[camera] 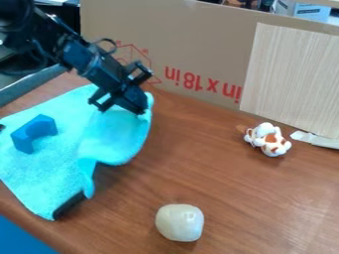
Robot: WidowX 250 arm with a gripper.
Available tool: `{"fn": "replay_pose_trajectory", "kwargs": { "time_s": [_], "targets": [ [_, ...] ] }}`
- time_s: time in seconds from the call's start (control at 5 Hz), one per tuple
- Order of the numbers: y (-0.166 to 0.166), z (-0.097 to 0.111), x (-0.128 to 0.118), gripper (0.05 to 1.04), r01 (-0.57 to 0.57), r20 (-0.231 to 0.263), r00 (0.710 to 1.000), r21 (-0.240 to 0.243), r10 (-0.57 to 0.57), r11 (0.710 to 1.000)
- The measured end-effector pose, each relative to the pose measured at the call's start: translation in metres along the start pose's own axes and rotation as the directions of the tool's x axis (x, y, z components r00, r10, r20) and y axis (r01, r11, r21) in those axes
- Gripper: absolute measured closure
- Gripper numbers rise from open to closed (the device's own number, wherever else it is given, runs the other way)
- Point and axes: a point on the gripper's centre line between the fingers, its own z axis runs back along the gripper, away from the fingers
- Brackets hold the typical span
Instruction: Unfold cloth from the bottom left to the top right
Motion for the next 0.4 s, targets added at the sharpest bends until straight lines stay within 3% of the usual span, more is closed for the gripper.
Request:
{"fn": "replay_pose_trajectory", "kwargs": {
  "time_s": [0.4],
  "targets": [
    [-0.018, -0.033, -0.002, 1.029, -0.028, 0.018, 0.999, 0.003, 0.028, 1.000]
  ]
}}
